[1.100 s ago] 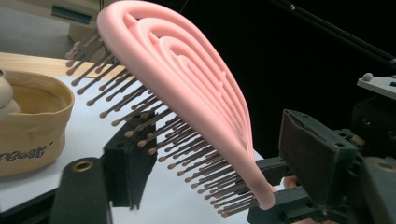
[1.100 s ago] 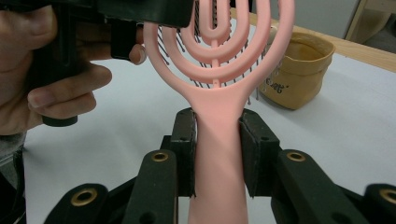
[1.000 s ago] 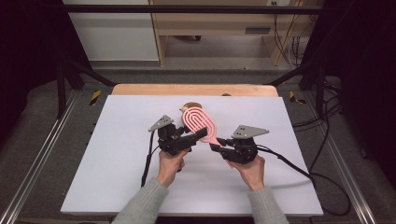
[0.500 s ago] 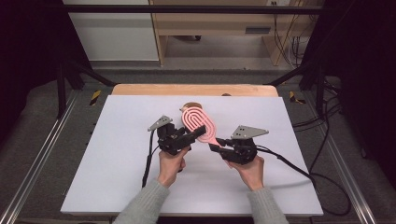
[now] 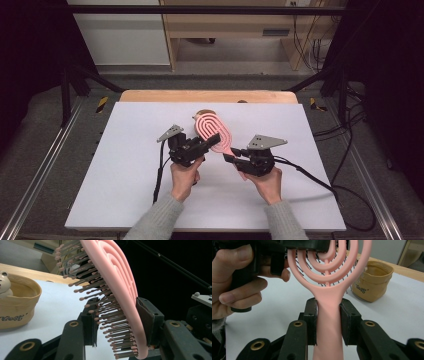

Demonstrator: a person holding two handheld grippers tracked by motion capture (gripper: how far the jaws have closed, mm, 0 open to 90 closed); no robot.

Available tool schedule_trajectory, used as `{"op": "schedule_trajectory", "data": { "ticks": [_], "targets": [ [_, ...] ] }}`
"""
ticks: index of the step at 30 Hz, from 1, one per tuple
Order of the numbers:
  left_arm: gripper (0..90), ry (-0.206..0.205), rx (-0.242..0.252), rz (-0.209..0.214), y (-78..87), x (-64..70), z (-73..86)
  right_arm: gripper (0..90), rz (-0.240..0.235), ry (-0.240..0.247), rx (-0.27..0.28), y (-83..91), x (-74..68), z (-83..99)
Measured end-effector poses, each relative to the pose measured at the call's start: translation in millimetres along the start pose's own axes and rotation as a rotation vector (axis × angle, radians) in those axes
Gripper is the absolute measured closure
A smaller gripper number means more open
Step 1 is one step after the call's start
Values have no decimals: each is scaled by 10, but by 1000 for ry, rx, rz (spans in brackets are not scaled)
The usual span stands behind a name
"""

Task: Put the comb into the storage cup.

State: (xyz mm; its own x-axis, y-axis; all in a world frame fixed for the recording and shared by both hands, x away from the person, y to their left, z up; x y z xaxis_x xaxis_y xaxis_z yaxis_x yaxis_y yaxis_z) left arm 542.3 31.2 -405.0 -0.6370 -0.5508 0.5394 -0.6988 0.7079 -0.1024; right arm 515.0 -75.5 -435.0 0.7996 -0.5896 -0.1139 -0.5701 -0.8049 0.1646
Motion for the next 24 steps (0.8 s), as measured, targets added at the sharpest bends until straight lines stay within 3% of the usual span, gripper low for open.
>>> {"op": "schedule_trajectory", "data": {
  "ticks": [8,24],
  "targets": [
    [597,12,20,22,7,52,-9,706,-6,-7,2,-12,-9,6],
    [630,-32,41,59,27,147,-21,706,-30,-19,-1,-40,-32,27]
  ]
}}
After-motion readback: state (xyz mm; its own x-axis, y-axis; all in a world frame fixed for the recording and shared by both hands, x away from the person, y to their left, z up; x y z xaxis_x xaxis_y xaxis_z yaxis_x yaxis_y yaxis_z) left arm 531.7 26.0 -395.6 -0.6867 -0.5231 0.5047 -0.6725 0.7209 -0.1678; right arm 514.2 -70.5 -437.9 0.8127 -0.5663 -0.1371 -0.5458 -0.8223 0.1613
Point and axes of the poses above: each handheld gripper's, and its own axes: y roughly backward along the jaws, z roughly out of its underside, x roughly to its right, the point moved 9 cm from there along -y, roughly forward along the jaws, and after that the axes turned 15 degrees about x, right-handed, at the moved point
